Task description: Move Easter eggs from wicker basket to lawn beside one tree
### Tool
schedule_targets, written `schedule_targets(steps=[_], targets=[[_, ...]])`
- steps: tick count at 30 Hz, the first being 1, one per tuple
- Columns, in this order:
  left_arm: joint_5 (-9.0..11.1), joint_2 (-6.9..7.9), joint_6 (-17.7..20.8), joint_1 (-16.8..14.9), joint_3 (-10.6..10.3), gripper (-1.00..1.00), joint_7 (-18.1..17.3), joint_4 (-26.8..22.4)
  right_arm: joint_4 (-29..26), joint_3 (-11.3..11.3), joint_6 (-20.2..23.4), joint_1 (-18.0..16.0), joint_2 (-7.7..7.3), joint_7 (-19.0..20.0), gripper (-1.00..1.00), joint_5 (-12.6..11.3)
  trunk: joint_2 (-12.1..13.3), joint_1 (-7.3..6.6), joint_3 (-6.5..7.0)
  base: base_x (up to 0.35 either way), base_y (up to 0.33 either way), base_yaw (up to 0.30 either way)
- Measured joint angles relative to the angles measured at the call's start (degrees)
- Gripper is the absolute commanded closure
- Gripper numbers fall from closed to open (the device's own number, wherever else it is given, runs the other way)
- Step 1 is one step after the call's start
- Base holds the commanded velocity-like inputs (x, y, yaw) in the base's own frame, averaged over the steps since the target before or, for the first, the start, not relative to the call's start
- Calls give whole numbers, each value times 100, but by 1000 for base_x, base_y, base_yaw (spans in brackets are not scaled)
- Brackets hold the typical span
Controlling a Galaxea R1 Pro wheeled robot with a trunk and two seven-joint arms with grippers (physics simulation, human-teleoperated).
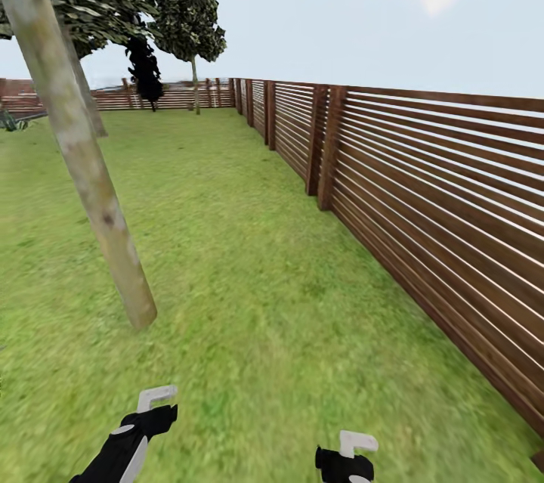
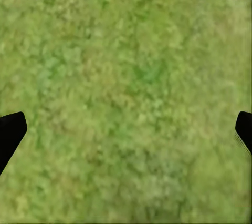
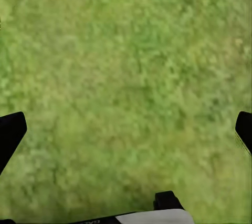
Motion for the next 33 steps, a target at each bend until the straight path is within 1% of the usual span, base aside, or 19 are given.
schedule_targets(steps=[4,10,19,26,33], targets=[[0,0,0,-1,0,-100,0,1,-1,0,0,1,0,-2,-100,0,0,0,0,293,-177,53],[0,-1,1,0,2,-100,0,-1,0,0,0,1,0,0,-100,0,0,0,0,293,-40,29],[0,0,2,0,2,-100,0,-2,1,0,0,0,0,1,-100,0,0,0,0,294,-3,196],[0,-1,1,0,1,-100,0,0,0,0,0,0,0,0,-100,2,0,0,0,294,-70,73],[0,0,1,0,1,-100,0,-1,1,0,-7,14,0,2,-100,32,0,0,0,294,-96,147]])
